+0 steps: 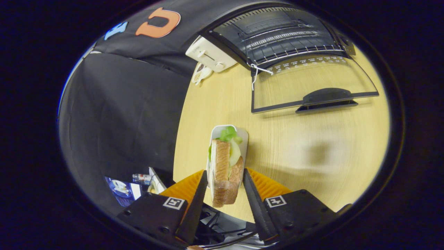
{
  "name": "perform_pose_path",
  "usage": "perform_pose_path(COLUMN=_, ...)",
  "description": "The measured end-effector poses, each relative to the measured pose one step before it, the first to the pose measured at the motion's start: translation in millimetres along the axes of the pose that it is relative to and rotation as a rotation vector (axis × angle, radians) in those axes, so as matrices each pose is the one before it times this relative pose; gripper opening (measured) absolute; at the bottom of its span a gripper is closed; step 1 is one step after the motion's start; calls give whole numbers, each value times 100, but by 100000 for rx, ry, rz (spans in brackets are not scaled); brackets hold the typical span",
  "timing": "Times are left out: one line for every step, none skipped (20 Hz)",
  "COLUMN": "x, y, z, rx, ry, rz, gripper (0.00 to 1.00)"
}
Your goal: Open the toaster oven, put the food inside, and close the toaster oven door.
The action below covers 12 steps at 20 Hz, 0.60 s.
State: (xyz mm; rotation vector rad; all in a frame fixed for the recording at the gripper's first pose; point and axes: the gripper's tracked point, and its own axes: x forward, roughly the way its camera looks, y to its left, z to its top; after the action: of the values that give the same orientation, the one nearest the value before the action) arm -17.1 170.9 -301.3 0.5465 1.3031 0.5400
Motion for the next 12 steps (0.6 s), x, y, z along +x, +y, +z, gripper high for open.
perform_pose_path(x=56, y=-5, z=121, rx=430, ry=6, rz=200, gripper=68)
perform_pose_path(x=34, y=120, z=-262, rx=64, ry=1059, rz=1066, gripper=65)
perform_pose_path(x=12, y=145, z=-169, rx=-428, ry=1637, rz=1038, gripper=60)
perform_pose_path(x=69, y=205, z=-204, rx=19, ry=1182, rz=1423, gripper=56)
perform_pose_path(x=145, y=-55, z=62, rx=1619, ry=356, rz=686, gripper=49)
perform_pose_path(x=84, y=0, z=71, rx=1057, ry=66, rz=564, gripper=47)
perform_pose_path(x=-56, y=3, z=91, rx=317, ry=217, rz=691, gripper=46)
perform_pose_path(x=-13, y=-6, z=66, rx=86, ry=338, rz=614, gripper=45)
perform_pose_path(x=-38, y=97, z=-40, rx=16, ry=84, rz=635, gripper=44)
perform_pose_path(x=-56, y=91, z=-64, rx=-315, ry=114, rz=492, gripper=43)
perform_pose_path(x=-34, y=87, z=98, rx=-989, ry=130, rz=312, gripper=41)
perform_pose_path(x=-222, y=99, z=-122, rx=-1177, ry=-130, rz=346, gripper=41)
